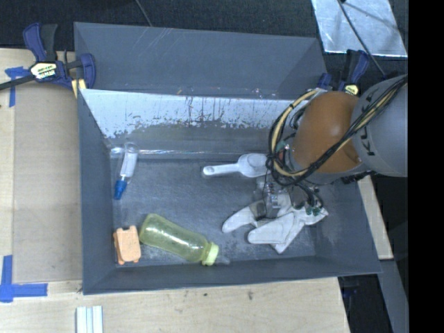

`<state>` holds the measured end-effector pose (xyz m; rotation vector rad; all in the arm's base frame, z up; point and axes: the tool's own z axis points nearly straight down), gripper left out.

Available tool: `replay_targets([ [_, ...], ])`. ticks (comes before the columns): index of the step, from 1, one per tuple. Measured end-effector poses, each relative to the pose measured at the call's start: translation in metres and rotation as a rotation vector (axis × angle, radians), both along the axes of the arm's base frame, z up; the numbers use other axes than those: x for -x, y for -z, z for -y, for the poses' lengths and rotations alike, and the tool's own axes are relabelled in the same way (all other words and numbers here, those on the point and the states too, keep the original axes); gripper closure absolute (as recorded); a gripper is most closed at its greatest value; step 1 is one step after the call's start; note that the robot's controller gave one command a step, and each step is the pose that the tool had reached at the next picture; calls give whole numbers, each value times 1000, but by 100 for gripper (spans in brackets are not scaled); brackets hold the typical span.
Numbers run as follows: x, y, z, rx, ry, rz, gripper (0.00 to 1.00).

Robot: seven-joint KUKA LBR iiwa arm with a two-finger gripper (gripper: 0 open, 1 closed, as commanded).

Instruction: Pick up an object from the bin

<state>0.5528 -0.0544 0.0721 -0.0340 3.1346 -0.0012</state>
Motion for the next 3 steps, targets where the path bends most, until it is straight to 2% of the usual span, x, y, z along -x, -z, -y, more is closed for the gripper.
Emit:
replay_targets([
  [1,0,0,0,0,0,0,100],
  [2,0,-199,-5,0,-22,-6,100],
  [3,-1,-211,-5,0,-23,-1,100],
])
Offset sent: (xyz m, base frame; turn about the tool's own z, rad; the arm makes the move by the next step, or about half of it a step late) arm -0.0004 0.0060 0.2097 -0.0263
